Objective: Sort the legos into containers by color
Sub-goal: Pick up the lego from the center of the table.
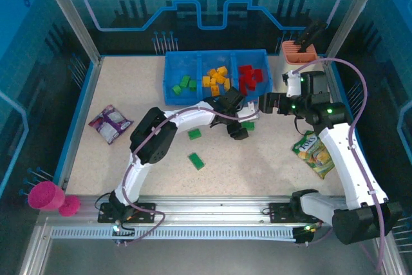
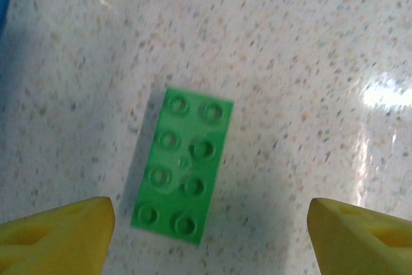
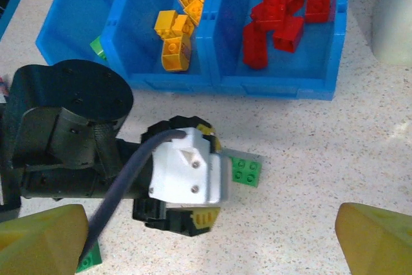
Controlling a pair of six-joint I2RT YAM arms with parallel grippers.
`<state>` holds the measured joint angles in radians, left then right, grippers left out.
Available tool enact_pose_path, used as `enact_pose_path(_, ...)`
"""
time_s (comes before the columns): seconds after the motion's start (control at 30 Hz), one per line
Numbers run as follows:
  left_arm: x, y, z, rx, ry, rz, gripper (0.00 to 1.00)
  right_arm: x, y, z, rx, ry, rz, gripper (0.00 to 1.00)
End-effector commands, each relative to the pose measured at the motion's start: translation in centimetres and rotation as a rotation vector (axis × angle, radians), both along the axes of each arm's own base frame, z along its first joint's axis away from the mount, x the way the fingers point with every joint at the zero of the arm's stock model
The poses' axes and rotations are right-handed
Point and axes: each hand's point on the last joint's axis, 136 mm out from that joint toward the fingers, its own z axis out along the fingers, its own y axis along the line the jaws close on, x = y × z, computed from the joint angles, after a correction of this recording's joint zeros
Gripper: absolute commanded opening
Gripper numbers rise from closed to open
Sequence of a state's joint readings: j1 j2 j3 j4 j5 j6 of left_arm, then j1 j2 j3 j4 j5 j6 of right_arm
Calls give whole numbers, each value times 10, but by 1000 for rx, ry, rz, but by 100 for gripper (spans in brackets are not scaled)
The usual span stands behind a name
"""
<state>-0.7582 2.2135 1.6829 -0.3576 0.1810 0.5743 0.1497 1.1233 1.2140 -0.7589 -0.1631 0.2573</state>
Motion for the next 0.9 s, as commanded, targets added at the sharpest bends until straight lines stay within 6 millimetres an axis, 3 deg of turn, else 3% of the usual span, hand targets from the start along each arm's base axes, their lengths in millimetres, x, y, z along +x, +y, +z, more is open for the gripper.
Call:
enact_pose_path(0.0, 0, -21, 3, -20, -37, -76, 80, 1, 9, 14, 39, -25, 50, 99)
enact_pose_path(0.33, 3, -18, -27, 94, -18, -52, 79, 8, 18, 46, 96, -110, 87, 99)
enact_pose_path(0.6, 5, -15, -47, 161, 37, -21, 71, 12, 18, 38, 95, -92, 85, 99)
enact_pose_path(0.87, -23, 5, -62, 252, 130, 40, 57, 19, 16, 33, 93, -85, 64, 99)
